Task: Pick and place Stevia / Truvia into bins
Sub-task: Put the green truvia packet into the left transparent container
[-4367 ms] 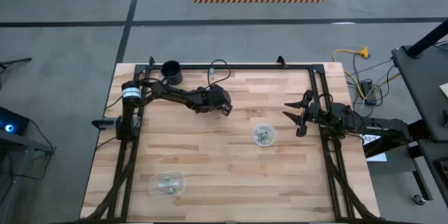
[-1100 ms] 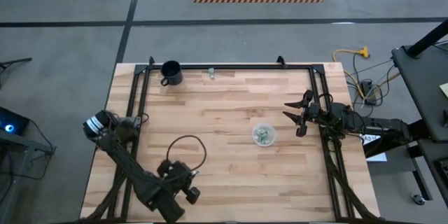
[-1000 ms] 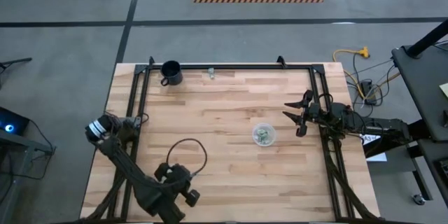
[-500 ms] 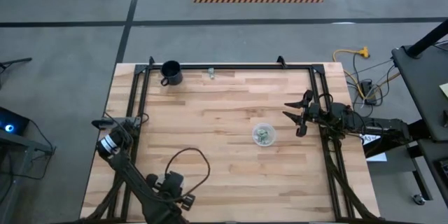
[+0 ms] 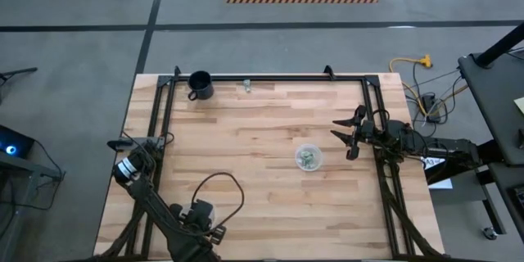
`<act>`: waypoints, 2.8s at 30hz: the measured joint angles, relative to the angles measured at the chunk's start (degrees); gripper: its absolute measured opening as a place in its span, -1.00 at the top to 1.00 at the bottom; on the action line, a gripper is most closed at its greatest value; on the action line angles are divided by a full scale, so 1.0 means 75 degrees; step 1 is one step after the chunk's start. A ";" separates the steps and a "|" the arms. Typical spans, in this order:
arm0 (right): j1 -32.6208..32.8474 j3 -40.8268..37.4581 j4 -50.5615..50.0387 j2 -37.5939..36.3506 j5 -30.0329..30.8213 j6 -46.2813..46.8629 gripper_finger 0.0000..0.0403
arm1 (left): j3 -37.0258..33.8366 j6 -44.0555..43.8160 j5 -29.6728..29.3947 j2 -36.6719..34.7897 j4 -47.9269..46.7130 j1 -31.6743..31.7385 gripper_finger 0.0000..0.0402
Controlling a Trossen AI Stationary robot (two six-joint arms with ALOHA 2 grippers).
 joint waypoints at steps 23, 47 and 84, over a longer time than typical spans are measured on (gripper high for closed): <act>0.0000 0.0002 0.0000 0.0000 -0.0001 0.0000 0.24 | -0.0038 0.0045 -0.0019 -0.0006 0.0000 0.0002 0.84; 0.0001 0.0001 0.0000 0.0000 -0.0002 -0.0001 0.24 | -0.0263 0.1620 -0.0230 -0.0012 0.0220 0.0041 0.84; 0.0003 0.0000 0.0000 0.0000 -0.0002 -0.0001 0.24 | -0.0615 0.1131 0.0593 -0.0015 0.0595 0.0160 0.84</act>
